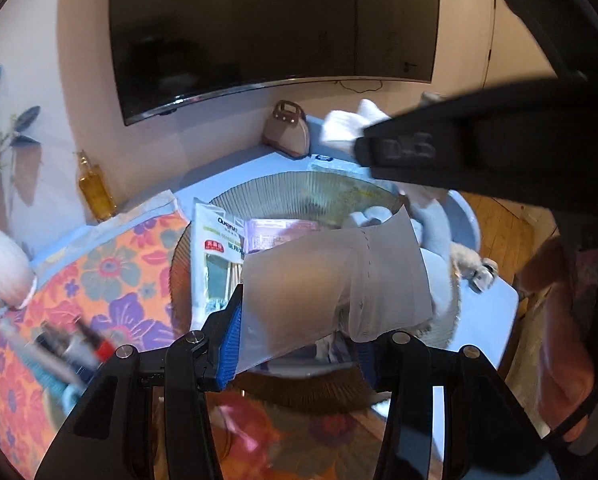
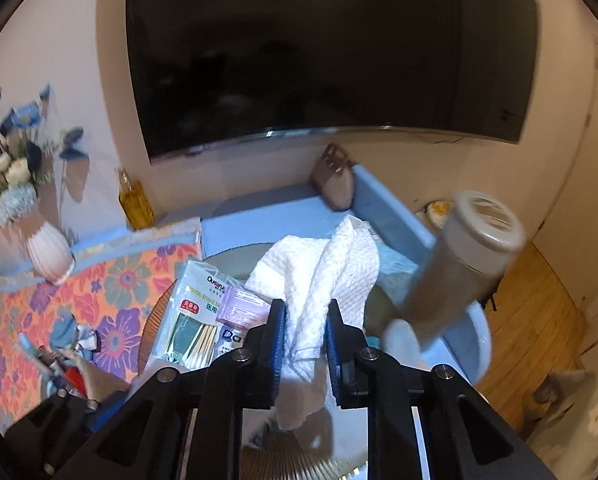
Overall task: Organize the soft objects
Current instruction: 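Carry both items to the glass bowl and open both tools to drop them, then return both tools to the bed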
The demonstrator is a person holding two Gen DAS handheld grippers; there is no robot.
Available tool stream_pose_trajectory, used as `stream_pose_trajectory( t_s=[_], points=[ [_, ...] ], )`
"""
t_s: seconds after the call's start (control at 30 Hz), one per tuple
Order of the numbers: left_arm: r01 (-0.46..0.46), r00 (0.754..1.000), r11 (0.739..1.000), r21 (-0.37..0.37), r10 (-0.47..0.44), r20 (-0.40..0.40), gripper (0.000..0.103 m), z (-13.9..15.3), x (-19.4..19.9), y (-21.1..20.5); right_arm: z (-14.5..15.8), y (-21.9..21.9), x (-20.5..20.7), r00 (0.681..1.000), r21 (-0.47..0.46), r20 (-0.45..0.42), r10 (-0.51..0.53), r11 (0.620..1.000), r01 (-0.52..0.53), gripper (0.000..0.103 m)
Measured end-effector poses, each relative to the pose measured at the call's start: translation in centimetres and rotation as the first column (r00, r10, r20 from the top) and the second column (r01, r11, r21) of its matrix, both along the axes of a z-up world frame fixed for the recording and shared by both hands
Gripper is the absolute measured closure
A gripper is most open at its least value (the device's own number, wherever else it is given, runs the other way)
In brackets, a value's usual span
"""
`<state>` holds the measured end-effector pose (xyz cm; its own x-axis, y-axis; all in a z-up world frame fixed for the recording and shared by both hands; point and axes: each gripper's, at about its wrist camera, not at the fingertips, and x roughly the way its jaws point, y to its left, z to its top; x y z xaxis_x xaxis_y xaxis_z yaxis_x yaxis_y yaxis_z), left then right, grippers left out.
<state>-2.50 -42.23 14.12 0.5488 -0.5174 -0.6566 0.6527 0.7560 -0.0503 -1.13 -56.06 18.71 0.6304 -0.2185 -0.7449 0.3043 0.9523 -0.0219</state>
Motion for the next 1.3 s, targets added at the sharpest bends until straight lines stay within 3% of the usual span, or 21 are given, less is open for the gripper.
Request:
stream_pose_trajectory(
  t_s=[0.03,0.1,0.13,0.23,0.37,0.47,0.57,0.63,0.73,0.83,0.9,0.97,1.03,1.1,1.2,1.3],
  points=[
    [0.003,1.000,1.000,-0.002,-0.003,0.013,0.048,-0.3,0.3,-0.3,-0.4,-0.1,0.9,1.000,-0.004,-0.007,0.011,1.000,-0.011,0.076],
    [0.025,0.999,0.999,0.032,-0.026,0.024,0.031,-0.9,0.5,-1.0,-1.6,-0.4,2.0,0.999,-0.011,-0.040,0.023,1.000,-0.024,0.034],
    [0.039,0.999,0.998,0.052,-0.040,0.029,0.029,-1.1,0.2,-1.3,-2.1,-0.6,2.2,0.998,-0.028,-0.060,0.008,1.000,-0.010,0.029],
    [0.101,0.995,0.993,0.053,-0.102,0.007,0.021,-1.5,-0.6,-1.3,-2.4,-0.9,1.8,0.996,-0.083,-0.088,-0.013,0.997,0.005,0.028],
    [0.128,0.992,0.992,0.014,-0.127,-0.004,0.020,-1.0,-1.9,-0.5,-1.7,-1.9,-0.8,0.996,-0.028,-0.076,-0.037,0.999,0.035,0.028],
    [0.166,0.986,0.984,-0.058,-0.167,-0.007,0.019,0.0,-3.4,0.9,-0.4,-1.6,-2.9,0.997,-0.029,-0.043,-0.059,0.998,0.058,0.028],
    [0.226,0.973,0.958,-0.175,-0.230,-0.005,0.019,1.6,-4.9,3.2,1.8,-0.6,-6.1,0.998,-0.018,0.025,-0.065,0.998,0.066,0.028],
    [0.240,0.970,0.943,-0.230,-0.240,0.028,0.018,3.3,-6.2,5.4,3.1,-0.1,-8.0,0.995,-0.014,0.079,-0.068,0.997,0.070,0.028],
    [0.245,0.969,0.936,-0.253,-0.228,0.092,0.014,5.6,-8.3,8.7,4.8,1.1,-10.8,0.987,-0.008,0.139,-0.076,0.997,0.078,0.028],
    [0.239,0.967,0.931,-0.276,-0.204,0.151,0.014,7.5,-9.9,13.0,5.7,2.7,-13.6,0.979,0.048,0.197,-0.052,0.998,0.043,0.028],
    [0.227,0.967,0.923,-0.311,-0.176,0.184,0.014,8.7,-10.8,16.9,5.8,4.6,-15.7,0.971,0.084,0.239,-0.009,0.996,-0.011,0.022],
    [0.187,0.969,0.929,-0.319,-0.121,0.215,0.014,10.0,-11.5,20.3,5.6,6.5,-17.0,0.960,0.106,0.273,0.066,0.989,-0.099,0.019],
    [0.113,0.969,0.943,-0.312,-0.035,0.246,0.012,11.0,-11.9,23.6,5.0,10.4,-18.3,0.929,0.093,0.294,0.225,0.961,-0.262,0.019],
    [-0.024,0.958,0.956,-0.293,0.106,0.268,0.003,11.7,-11.8,27.1,4.2,14.8,-19.0,0.894,0.047,0.287,0.343,0.927,-0.371,0.018],
    [-0.246,0.896,0.941,-0.231,0.311,0.316,0.002,11.5,-11.8,31.2,2.3,21.6,-18.5,0.848,0.002,0.247,0.469,0.875,-0.484,0.014],
    [-0.379,0.856,0.908,-0.177,0.417,0.306,0.002,9.3,-11.0,34.8,-0.3,27.5,-16.7,0.818,-0.022,0.171,0.550,0.832,-0.555,0.014]
  ],
)
